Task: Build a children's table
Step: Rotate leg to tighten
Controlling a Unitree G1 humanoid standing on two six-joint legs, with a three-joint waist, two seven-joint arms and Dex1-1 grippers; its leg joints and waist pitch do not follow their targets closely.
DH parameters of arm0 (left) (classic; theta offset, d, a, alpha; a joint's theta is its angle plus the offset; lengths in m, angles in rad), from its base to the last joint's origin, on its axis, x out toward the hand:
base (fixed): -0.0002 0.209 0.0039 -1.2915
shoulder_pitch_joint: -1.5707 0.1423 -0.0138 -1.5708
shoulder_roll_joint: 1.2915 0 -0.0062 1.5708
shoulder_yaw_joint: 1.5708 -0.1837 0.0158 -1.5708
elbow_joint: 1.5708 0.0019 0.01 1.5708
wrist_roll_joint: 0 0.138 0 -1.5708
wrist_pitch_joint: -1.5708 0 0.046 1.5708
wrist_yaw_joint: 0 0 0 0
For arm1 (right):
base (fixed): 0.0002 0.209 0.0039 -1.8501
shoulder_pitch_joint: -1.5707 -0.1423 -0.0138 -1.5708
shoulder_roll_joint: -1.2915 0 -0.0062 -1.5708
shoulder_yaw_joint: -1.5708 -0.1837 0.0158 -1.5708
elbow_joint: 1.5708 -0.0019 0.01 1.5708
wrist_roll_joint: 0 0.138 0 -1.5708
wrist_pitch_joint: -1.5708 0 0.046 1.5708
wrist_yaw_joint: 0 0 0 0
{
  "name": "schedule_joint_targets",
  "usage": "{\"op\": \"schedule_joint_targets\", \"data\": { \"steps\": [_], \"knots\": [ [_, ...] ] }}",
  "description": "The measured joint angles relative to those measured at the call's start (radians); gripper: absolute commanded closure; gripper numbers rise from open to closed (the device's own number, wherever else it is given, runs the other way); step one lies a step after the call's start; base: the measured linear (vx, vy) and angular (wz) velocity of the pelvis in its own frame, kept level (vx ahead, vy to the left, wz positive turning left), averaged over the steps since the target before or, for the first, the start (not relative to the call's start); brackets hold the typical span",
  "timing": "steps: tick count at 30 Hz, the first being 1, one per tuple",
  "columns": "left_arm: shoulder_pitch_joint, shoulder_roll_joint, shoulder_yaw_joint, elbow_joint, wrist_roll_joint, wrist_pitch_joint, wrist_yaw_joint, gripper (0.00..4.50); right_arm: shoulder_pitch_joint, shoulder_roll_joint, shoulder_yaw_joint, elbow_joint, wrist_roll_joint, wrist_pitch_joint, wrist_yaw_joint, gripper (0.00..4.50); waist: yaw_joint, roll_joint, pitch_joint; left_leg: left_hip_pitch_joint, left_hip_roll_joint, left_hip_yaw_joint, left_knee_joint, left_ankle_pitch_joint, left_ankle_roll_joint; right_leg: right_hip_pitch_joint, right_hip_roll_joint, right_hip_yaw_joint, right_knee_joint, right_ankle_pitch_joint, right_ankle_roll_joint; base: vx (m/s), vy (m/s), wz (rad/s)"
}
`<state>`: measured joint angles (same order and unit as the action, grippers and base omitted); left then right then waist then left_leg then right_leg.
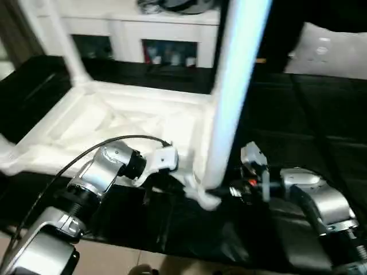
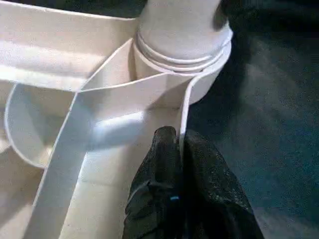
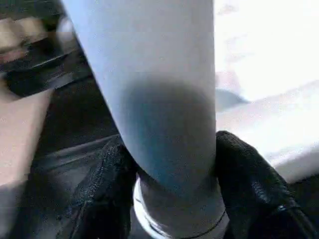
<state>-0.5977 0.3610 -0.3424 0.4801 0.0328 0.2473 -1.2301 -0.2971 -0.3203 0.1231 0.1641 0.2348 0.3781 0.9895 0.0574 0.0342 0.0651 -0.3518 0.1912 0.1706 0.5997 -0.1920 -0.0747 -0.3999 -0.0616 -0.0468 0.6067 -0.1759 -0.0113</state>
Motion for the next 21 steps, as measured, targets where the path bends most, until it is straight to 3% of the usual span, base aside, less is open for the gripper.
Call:
{"op": "schedule_joint_targets", "data": {
  "steps": [4,12,14,16,19,21],
  "knots": [
    [0.001,-0.084,0.054,-0.001,0.011,0.100,0.182,4.50,-0.023,0.130,-0.066,0.048,-0.043,-0.007,-0.251,2.48,-0.030,0.000,0.000,0.001,0.000,-0.002,-0.003,0.000,0.000,0.000,0.000,-0.005,-0.010,0.000,0.000,0.000,0.000,0.00],
    [-0.030,-0.246,0.102,0.010,0.074,0.210,0.501,4.50,-0.113,0.368,-0.152,0.139,-0.154,-0.027,-0.727,2.49,-0.037,0.001,0.000,0.001,0.000,-0.002,-0.003,0.000,0.000,-0.004,-0.002,-0.008,-0.014,0.004,-0.006,0.000,0.000,0.00],
    [-0.032,-0.266,0.101,0.009,0.082,0.215,0.539,4.50,-0.122,0.392,-0.161,0.155,-0.163,-0.045,-0.783,2.49,-0.036,0.001,0.000,0.001,0.000,-0.002,-0.004,-0.002,0.001,-0.003,-0.002,-0.008,-0.014,0.005,-0.007,0.000,0.000,0.00],
    [-0.032,-0.284,0.100,0.006,0.084,0.218,0.562,4.50,-0.122,0.398,-0.163,0.160,-0.167,-0.065,-0.811,1.79,-0.032,0.001,0.000,0.001,-0.001,-0.002,-0.006,-0.003,0.001,-0.003,-0.002,-0.008,-0.014,0.007,-0.007,0.000,0.000,0.00],
    [-0.032,-0.287,0.097,0.003,0.084,0.218,0.579,4.50,-0.115,0.425,-0.170,0.163,-0.166,-0.098,-0.835,1.77,-0.029,0.001,0.000,-0.001,0.000,-0.002,-0.011,-0.004,0.000,-0.003,-0.001,-0.008,-0.013,0.011,-0.013,0.000,0.000,0.00],
    [-0.034,-0.285,0.095,0.003,0.090,0.210,0.581,4.50,-0.096,0.432,-0.172,0.153,-0.158,-0.123,-0.834,1.38,-0.026,0.001,-0.001,0.000,0.000,-0.002,-0.014,-0.004,0.000,-0.004,-0.001,-0.009,-0.013,0.010,-0.012,0.000,0.000,0.00]
  ]
}}
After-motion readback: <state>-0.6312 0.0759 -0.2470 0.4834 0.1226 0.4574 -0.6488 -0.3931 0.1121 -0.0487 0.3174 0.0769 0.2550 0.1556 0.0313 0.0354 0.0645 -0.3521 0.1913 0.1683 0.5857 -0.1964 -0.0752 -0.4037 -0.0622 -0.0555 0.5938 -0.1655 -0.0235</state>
